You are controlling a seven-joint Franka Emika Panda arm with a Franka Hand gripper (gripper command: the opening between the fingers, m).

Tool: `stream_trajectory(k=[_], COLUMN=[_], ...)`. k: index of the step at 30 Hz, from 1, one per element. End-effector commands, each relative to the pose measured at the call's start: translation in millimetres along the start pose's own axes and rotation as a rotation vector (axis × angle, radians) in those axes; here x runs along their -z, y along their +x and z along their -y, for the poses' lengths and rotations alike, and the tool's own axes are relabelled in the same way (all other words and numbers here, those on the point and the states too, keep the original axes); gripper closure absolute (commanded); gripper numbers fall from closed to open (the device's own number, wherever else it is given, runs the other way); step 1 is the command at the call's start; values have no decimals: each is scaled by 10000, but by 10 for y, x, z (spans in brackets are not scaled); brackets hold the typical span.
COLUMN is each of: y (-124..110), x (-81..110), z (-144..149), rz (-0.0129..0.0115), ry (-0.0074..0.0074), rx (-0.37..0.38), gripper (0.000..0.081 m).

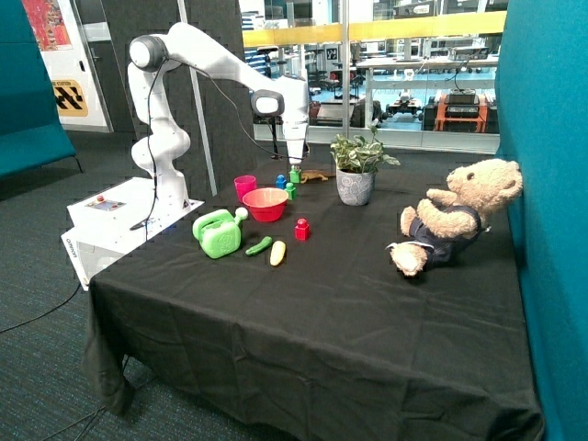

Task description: Stack green blocks

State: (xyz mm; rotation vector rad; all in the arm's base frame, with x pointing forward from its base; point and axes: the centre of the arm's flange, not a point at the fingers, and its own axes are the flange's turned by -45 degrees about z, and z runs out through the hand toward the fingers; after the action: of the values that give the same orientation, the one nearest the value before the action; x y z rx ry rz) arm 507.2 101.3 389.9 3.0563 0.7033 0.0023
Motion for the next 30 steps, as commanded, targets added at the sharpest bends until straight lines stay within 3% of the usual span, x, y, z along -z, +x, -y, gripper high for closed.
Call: stream_trajectory(k=[1,30], y=[-26,-122], x=[-25,-68], z=[146,374], rz=[1,1], ry=[56,56], rx=[218,520], gripper=[808,808])
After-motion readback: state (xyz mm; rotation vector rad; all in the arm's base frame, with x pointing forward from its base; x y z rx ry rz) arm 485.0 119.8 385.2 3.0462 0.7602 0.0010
